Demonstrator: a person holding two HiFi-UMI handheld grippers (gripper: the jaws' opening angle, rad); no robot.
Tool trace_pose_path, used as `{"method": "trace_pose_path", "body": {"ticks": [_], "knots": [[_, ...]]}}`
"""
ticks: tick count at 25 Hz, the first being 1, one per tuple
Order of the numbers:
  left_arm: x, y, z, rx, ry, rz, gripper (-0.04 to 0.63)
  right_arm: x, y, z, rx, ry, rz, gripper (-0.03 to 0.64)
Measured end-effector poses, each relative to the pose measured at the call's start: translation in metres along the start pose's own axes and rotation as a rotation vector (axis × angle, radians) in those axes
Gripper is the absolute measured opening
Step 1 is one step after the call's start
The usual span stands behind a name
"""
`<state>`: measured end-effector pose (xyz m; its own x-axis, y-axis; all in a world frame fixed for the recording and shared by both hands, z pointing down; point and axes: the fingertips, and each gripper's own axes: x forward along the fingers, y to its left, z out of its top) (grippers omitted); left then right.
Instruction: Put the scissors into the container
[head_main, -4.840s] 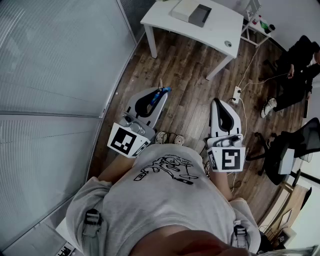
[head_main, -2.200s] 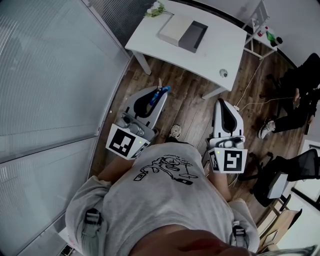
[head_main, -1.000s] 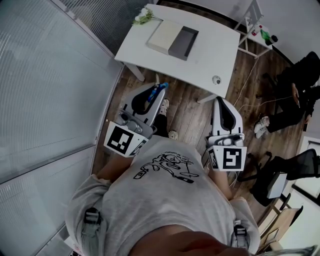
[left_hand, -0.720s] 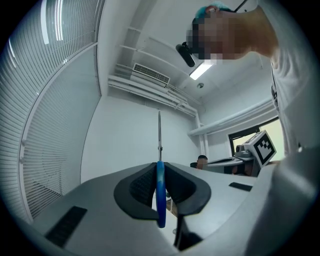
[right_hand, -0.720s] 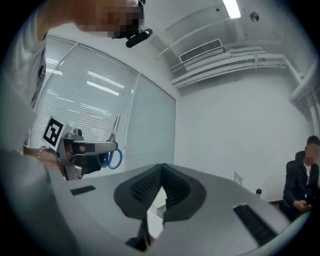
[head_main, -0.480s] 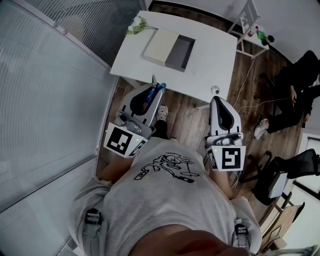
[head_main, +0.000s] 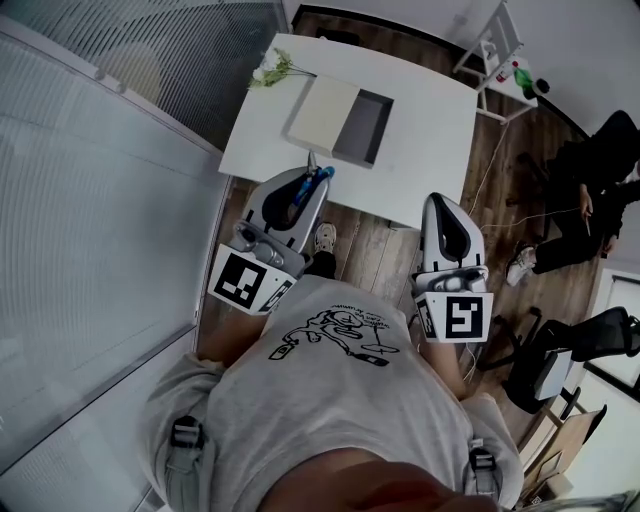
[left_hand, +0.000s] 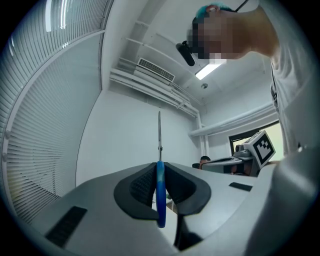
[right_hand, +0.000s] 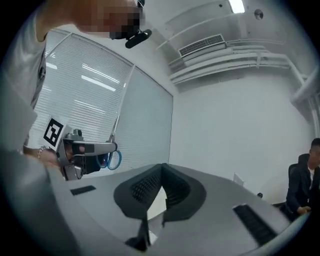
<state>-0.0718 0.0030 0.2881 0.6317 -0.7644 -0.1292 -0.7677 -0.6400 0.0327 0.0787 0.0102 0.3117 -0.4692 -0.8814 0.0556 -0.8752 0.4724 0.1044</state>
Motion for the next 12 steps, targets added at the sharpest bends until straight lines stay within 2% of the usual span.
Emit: {"method": "trace_pose_path", "body": {"ticks": [12], "knots": [[0.042,0.072,0.0,-0.016,0.005,-0.037,0.049,0.082,-0.008,0.012,-0.01,0.002,-0.018,0.006]]}}
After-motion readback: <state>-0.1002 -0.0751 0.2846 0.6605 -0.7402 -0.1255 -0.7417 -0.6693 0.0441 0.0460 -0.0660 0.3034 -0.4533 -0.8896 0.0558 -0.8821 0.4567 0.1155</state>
